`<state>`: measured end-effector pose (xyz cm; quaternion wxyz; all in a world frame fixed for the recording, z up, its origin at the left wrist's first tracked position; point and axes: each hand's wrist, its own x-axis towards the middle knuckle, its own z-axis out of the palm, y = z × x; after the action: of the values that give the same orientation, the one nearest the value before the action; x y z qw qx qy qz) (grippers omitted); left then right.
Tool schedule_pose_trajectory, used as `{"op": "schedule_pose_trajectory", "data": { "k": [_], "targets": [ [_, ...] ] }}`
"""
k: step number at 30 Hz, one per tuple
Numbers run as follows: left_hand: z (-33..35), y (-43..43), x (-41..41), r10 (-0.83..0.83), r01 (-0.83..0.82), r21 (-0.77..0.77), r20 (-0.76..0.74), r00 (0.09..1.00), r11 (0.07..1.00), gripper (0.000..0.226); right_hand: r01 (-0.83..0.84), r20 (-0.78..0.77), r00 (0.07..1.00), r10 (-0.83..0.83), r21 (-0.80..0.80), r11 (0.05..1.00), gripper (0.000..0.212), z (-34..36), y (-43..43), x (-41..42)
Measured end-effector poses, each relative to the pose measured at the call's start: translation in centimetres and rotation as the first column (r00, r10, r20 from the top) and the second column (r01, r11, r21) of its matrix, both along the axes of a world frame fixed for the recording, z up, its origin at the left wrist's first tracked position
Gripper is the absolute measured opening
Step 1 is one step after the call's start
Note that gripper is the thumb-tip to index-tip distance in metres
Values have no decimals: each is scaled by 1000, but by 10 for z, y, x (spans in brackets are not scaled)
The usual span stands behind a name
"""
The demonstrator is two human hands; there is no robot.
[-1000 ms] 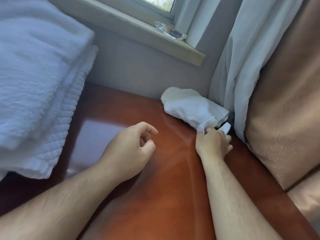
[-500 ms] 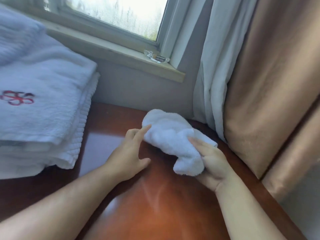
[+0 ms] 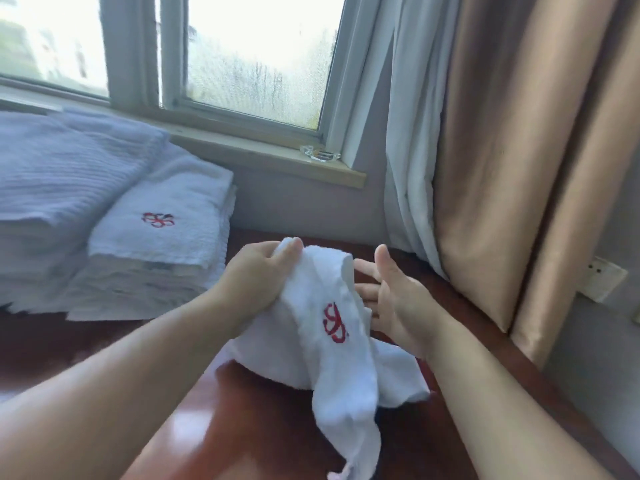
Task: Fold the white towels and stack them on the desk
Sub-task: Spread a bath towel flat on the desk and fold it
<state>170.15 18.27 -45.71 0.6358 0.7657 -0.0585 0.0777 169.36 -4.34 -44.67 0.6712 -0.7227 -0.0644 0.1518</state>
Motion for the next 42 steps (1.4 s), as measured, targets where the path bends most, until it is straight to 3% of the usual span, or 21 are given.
{"op": "schedule_pose_trajectory", "data": {
  "k": [2,6,12,15,17,19,21,24,26,28,29,31,33,37,38,40,42],
  "targets": [
    [11,5,-10,-61,41,-182,-108,992,982,40,-103,33,994,104,-34,994,95,-1,8,-14],
    [28,9,-20,-138,77,-305,-183,973,949,40,-170,204,959,198,-148,974,57,12,32,-36],
    [48,11,-27,-194,85,-525,-155,969,847,46,-87,142,988,64,164,983,26,35,62,-52],
    [46,20,-24,-106,60,-457,-77,991,888,46,192,-4,978,-210,415,889,9,44,63,-41],
    [35,30,-23,70,-81,-373,-43,997,924,40,370,-126,921,-368,574,731,17,54,56,-25],
    [23,42,-24,98,-99,-194,-15,995,976,38,425,-192,889,-416,683,594,30,55,49,-13],
    [6,46,-23,-37,16,-172,-123,992,985,52,504,-232,854,-465,586,635,29,43,45,-6],
    [-18,42,-25,-109,21,-198,-447,888,980,74,523,-184,851,-493,204,827,20,5,35,-4],
    [-34,37,-29,-123,76,-111,-527,841,991,81,381,-47,919,-391,-143,914,24,-23,28,-4],
    [-45,29,-32,-142,117,-80,-526,839,990,82,168,49,985,-165,-478,862,27,-46,22,-3],
    [-48,24,-32,-176,148,-94,-523,834,984,81,108,57,994,-92,-519,848,26,-53,20,-4],
    [-49,16,-29,-271,205,-184,-510,817,961,83,40,66,998,-13,-437,899,28,-55,18,-8],
    [-44,13,-24,-263,183,-203,-514,816,962,78,-54,108,988,107,-411,910,36,-51,19,-14],
    [-52,20,-12,-26,104,178,-392,920,979,37,-315,37,940,339,-285,905,38,-34,7,-21],
    [-52,23,-11,-14,108,251,-347,938,962,34,-269,76,953,293,-231,935,33,-29,3,-18],
    [-53,29,-9,7,102,397,-263,965,912,40,-1,205,978,38,-178,984,25,-25,-4,-5],
    [-52,32,-7,2,107,504,-211,978,857,39,268,353,925,-142,-339,902,32,-37,-8,13]
  ]
}}
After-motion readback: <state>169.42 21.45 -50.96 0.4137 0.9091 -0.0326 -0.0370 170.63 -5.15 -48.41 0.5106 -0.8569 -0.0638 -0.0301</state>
